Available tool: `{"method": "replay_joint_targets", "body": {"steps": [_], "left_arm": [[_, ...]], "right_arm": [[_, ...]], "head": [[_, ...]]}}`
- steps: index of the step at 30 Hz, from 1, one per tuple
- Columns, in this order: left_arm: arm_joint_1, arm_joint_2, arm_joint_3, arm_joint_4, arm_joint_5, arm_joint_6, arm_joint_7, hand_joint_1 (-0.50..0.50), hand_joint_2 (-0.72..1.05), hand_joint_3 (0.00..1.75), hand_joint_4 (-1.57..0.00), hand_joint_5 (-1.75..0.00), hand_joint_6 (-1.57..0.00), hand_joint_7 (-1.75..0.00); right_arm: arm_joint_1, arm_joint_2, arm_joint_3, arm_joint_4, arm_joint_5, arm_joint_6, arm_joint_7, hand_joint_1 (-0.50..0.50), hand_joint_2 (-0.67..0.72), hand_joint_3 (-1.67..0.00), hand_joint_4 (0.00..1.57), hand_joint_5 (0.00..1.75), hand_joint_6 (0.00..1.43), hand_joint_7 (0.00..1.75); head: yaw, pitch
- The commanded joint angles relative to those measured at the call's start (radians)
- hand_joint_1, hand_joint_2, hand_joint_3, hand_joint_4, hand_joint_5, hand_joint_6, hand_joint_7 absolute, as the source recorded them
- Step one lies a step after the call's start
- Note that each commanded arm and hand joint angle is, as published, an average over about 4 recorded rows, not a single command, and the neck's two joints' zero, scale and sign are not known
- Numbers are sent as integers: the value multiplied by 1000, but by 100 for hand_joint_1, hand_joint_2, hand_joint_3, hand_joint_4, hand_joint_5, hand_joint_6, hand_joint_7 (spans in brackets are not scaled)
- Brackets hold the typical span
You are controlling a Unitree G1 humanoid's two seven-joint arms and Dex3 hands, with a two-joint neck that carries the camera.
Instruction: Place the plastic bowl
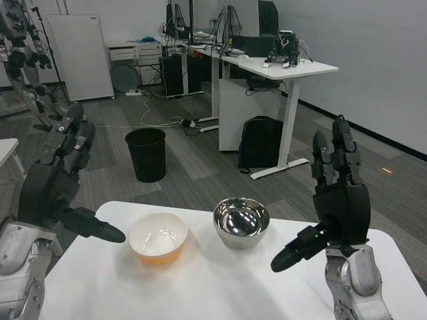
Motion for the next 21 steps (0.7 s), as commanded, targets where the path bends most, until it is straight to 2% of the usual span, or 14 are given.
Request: {"method": "replay_joint_targets", "body": {"steps": [1, 4, 8, 11, 21], "left_arm": [[-14, -7, -1, -20, -12, 10, -9, -50, -19, 4, 0, 0, 0, 0], [-12, -9, -1, -21, -14, 10, -12, -50, -19, 9, 0, 0, 0, 0], [-12, -11, -2, -21, -15, 7, -14, -50, -19, 0, 0, 0, 0, 0], [-13, -19, -4, -21, -15, 4, -14, -50, -19, 7, 0, 0, 0, 0], [-5, -78, -2, -78, 26, -5, -11, -50, -19, 6, 0, 0, 0, 0]], "right_arm": [[-16, -12, -18, -23, -7, 3, -3, -42, 41, 0, 0, 0, 0, 0], [-16, -14, -21, -30, -8, 4, -3, -42, 41, 0, 0, 0, 0, 0], [-18, -16, -25, -38, -13, 7, -3, -42, 41, -8, 0, 0, 0, 0], [-21, -17, -26, -38, -14, 7, -3, -43, 41, -2, 0, 0, 0, 0], [-14, -35, -26, -66, -7, 11, -3, -42, 41, -3, 0, 0, 0, 0]], "head": [[-4, 6], [-6, 10], [-10, 29], [-6, 39], [-15, 25]]}}
